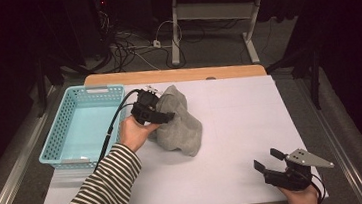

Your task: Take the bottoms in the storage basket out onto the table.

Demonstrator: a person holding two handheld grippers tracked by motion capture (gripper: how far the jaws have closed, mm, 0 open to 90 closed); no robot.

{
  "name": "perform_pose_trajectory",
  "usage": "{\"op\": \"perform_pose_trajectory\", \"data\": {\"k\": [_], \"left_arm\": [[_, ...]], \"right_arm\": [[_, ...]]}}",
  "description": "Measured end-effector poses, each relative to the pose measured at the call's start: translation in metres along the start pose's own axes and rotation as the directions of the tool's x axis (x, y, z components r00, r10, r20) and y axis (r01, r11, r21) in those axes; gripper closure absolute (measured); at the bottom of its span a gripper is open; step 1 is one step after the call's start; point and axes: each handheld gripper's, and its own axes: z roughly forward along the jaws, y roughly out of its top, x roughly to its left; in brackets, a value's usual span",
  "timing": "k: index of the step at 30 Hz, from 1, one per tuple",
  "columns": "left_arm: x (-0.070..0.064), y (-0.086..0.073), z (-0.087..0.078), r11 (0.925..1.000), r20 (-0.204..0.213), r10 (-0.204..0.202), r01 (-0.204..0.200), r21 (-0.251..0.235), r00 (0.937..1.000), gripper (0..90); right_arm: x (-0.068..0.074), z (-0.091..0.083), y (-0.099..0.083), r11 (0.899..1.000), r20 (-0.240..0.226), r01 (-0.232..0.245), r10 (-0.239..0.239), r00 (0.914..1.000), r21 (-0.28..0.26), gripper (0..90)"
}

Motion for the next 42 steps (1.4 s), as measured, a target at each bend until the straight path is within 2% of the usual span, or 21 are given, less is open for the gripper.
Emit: {"op": "perform_pose_trajectory", "data": {"k": [6, 8, 13, 19, 21, 23, 25, 33, 42], "left_arm": [[0.001, -0.005, -0.013, 0.9996, -0.017, 0.01, -0.01, -0.025, 0.9998, 39.6], [0.002, -0.005, -0.017, 0.9995, -0.016, 0.015, -0.016, -0.029, 0.9998, 39.6], [0.004, -0.009, -0.024, 0.9985, 0.0, 0.0, 0.0, -0.055, 1.0, 37.9], [0.006, -0.014, -0.028, 0.9986, -0.007, -0.001, 0.0, -0.053, 1.0, 37.9], [0.005, -0.016, -0.031, 0.9985, -0.021, 0.005, -0.006, -0.055, 0.9998, 37.9], [0.003, -0.018, -0.033, 0.9977, -0.04, 0.028, -0.031, -0.061, 0.9988, 38.8], [0.004, -0.02, -0.036, 0.9971, -0.025, 0.016, -0.017, -0.075, 0.9996, 38.7], [0.008, -0.027, -0.043, 0.9955, -0.03, -0.001, -0.002, -0.094, 0.9995, 38.7], [0.006, -0.033, -0.051, 0.9944, -0.034, 0.013, -0.016, -0.105, 0.9993, 38.7]], "right_arm": [[0.0, 0.002, 0.0, 1.0, -0.004, -0.002, 0.002, 1.0, 0.006, 22.5], [-0.001, 0.002, 0.0, 1.0, -0.004, -0.004, 0.004, 1.0, 0.006, 22.5], [-0.002, 0.002, 0.0, 1.0, 0.0, -0.008, 0.008, 1.0, 0.006, 22.5], [0.0, 0.004, 0.001, 1.0, 0.001, -0.007, 0.007, 1.0, 0.01, 22.6], [0.0, 0.004, 0.001, 1.0, 0.001, -0.002, 0.002, 1.0, 0.009, 22.8], [0.0, 0.005, 0.001, 1.0, 0.0, -0.004, 0.004, 1.0, 0.011, 22.8], [-0.001, 0.005, 0.001, 1.0, -0.001, -0.003, 0.003, 1.0, 0.013, 22.8], [-0.001, 0.004, 0.001, 1.0, 0.001, -0.008, 0.008, 1.0, 0.009, 22.8], [-0.001, 0.004, 0.001, 1.0, 0.005, -0.006, 0.006, 1.0, 0.01, 22.8]]}}
